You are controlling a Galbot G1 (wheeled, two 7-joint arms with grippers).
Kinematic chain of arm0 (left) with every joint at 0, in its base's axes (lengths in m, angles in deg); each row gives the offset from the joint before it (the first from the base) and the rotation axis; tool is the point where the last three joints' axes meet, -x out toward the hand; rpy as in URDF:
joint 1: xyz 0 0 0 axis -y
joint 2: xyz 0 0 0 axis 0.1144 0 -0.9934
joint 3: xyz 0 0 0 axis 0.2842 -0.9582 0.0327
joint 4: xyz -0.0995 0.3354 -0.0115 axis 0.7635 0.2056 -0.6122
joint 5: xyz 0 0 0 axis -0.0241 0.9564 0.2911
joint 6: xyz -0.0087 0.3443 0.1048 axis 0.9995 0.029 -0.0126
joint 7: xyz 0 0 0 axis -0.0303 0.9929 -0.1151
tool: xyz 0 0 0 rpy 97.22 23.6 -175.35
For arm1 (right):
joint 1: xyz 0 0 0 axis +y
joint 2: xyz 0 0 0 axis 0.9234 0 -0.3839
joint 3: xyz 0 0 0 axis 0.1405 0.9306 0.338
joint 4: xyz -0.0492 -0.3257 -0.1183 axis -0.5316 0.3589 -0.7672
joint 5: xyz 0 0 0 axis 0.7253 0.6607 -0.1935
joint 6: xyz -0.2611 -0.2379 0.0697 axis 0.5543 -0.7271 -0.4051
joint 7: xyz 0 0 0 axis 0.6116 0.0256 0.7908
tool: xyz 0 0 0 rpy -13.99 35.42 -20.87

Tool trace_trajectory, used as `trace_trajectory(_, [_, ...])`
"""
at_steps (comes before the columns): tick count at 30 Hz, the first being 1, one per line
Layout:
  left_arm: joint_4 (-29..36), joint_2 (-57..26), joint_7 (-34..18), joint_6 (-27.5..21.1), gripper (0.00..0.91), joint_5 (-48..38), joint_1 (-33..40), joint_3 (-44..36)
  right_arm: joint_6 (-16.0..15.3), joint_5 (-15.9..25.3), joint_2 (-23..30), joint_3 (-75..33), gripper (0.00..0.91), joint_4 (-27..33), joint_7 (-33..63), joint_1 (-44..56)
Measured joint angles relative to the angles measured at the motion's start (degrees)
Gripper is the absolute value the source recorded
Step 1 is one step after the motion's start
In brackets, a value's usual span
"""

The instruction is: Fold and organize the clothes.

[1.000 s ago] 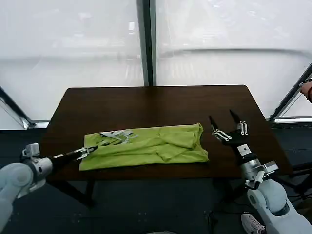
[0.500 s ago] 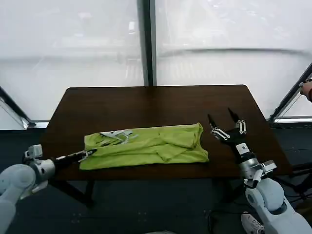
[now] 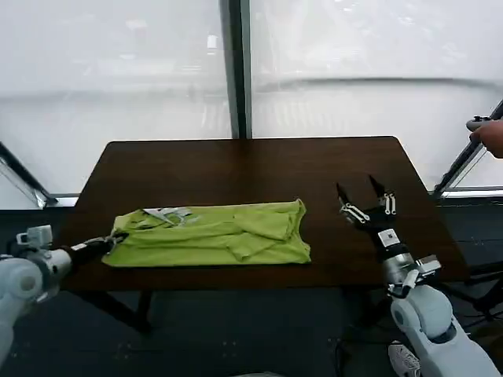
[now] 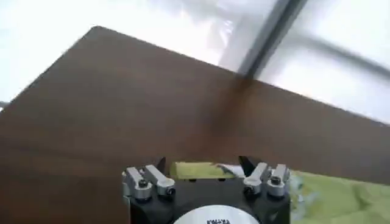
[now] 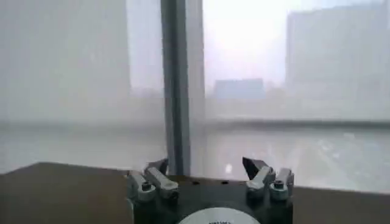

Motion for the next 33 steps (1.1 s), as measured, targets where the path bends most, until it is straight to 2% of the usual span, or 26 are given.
trace_trajectory(11, [0.8,-0.3,0.1,0.1,0.059,0.0,-1.6,0.9,-0.4,-0.1,0.4,-0.8,0.0,-1.2,-0.3,1.8])
trace_trajectory(25, [7.6,-2.9,0.2,-0.4,0.059,-3.4,-5.0,3.2,-0.4,-0.4,-0.1,-1.1,0.0,-2.7,-1.4,2.9])
trace_trajectory(28, [7.9,-5.7,-0.8,-1.8,0.059,-8.1,-6.1,4.5,1.9,0.5,-0.9,-1.0,0.0,-4.2,-4.2,3.3])
trace_trajectory(29, [7.8,-7.1,-0.5,-3.3,0.224,-10.7,-6.2,5.0,3.5,1.2,-1.4,-0.9,0.0,-4.8,-5.3,3.5])
trace_trajectory(30, [7.4,-8.8,0.9,-5.2,0.878,-14.3,-6.2,5.8,4.2,1.6,-1.7,-0.9,0.79,-5.1,-5.7,3.5])
trace_trajectory(31, [6.9,-10.4,2.1,-5.2,0.878,-17.7,-6.4,6.4,5.1,2.2,-2.0,-0.8,0.878,-5.5,-6.3,3.6])
trace_trajectory(33, [5.3,-14.1,4.9,-5.2,0.878,-24.0,-7.0,6.9,9.1,3.3,-3.4,-0.7,0.878,-6.7,-7.4,4.4])
